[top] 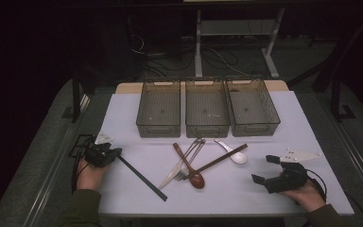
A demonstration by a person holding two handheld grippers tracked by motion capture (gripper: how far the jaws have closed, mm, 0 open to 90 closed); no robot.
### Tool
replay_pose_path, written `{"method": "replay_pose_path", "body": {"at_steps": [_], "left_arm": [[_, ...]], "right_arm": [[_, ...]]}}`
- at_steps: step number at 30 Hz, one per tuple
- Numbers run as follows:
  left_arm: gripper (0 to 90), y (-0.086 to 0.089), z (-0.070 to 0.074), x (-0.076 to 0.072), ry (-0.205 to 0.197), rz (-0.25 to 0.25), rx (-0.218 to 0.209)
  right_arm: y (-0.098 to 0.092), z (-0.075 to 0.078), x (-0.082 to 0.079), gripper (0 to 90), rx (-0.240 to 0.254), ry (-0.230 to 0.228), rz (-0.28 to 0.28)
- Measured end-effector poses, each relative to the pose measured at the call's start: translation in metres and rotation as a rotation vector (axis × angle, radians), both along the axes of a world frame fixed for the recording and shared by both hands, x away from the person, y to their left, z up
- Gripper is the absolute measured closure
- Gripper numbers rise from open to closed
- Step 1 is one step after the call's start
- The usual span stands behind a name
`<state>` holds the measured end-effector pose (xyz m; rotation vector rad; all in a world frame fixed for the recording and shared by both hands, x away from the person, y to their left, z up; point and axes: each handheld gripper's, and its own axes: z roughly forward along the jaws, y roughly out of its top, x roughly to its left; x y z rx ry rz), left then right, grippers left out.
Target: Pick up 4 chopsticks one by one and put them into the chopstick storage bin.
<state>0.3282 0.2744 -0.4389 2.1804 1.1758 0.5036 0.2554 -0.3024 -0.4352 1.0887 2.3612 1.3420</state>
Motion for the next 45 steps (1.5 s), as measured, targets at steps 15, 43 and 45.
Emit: {"method": "replay_pose_path", "body": {"at_steps": [15,43,45], "left_arm": [[88.4,0.006,0.002,-0.002,0.014,0.017,0.023],[76.2,-0.009,0.015,-0.018,0.021,-0.065,-0.003],[74.1,-0.013,0.016,-0.02,0.015,-0.077,-0.02]], "right_arm": [[-0.001,0.0,0.0,2.6,0.0,-0.001,0.0],[-0.001,0.0,0.0,2.5,0.0,0.0,0.002],[-0.001,0.0,0.0,2.5,0.001,-0.001,0.001]]}}
